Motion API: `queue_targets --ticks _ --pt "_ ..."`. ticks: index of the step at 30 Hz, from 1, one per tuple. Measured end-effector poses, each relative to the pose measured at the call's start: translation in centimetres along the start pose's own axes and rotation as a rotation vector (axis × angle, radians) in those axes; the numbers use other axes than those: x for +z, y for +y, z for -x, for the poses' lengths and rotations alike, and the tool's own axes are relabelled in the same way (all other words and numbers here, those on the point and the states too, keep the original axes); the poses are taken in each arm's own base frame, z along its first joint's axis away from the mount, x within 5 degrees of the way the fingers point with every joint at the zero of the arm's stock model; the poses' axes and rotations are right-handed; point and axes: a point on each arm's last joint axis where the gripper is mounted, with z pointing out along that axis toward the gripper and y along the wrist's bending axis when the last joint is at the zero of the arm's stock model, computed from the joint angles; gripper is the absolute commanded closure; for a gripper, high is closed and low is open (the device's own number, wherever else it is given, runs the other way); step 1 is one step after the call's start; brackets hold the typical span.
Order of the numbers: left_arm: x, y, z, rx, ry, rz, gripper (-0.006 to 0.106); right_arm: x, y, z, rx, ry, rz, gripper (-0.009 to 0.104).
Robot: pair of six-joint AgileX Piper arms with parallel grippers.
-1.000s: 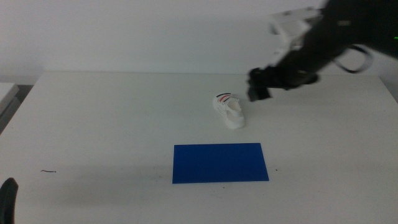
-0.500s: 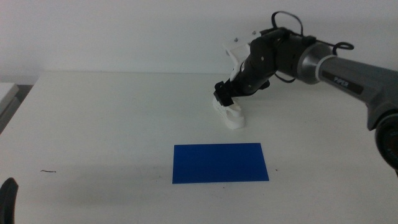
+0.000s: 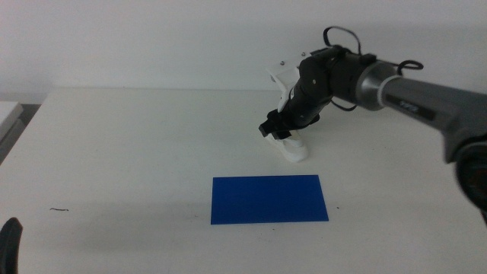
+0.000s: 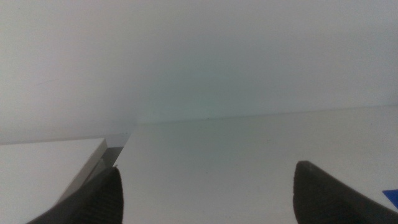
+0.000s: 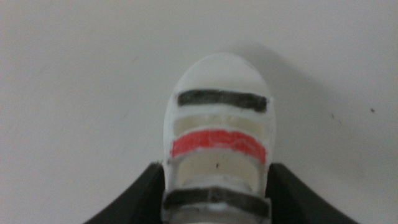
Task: Use one arm to grab the shoe from the table and place it on the mat.
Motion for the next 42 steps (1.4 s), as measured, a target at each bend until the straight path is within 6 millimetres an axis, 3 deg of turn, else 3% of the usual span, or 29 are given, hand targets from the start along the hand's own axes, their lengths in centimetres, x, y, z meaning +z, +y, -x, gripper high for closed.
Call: queue_targets --ticks 3,7,10,15,26,34,35,36,42 --pt "0.0 0.0 0.0 0.000 0.000 0.000 0.007 -4.3 1.2 -0.7 -0.165 -0.036 0.014 0.083" --pt "0.0 0.0 0.0 0.000 0.000 0.000 0.007 -9.2 3.3 -4.1 -0.561 -0.149 0.020 0.083" --pt "0.0 0.0 0.0 0.000 0.000 0.000 0.007 -10.9 4.6 -7.0 -0.835 -0.180 0.019 0.083" --pt "0.0 0.0 0.0 0.000 0.000 0.000 0.007 -10.1 6.5 -10.2 -1.016 -0.140 0.078 0.083" --pt "0.0 0.0 0.0 0.000 0.000 0.000 0.007 -6.8 7.6 -10.4 -0.969 -0.164 0.113 0.083" --pt "0.0 0.0 0.0 0.000 0.000 0.000 0.007 -6.2 7.9 -10.6 -0.982 -0.166 0.123 0.081" --pt "0.0 0.0 0.0 0.000 0.000 0.000 0.007 -6.2 8.0 -10.6 -0.981 -0.167 0.125 0.079" --pt "0.0 0.0 0.0 0.000 0.000 0.000 0.007 -6.1 8.0 -10.6 -0.982 -0.165 0.126 0.067" --pt "0.0 0.0 0.0 0.000 0.000 0.000 0.007 -5.7 8.1 -10.8 -0.981 -0.154 0.134 0.031"
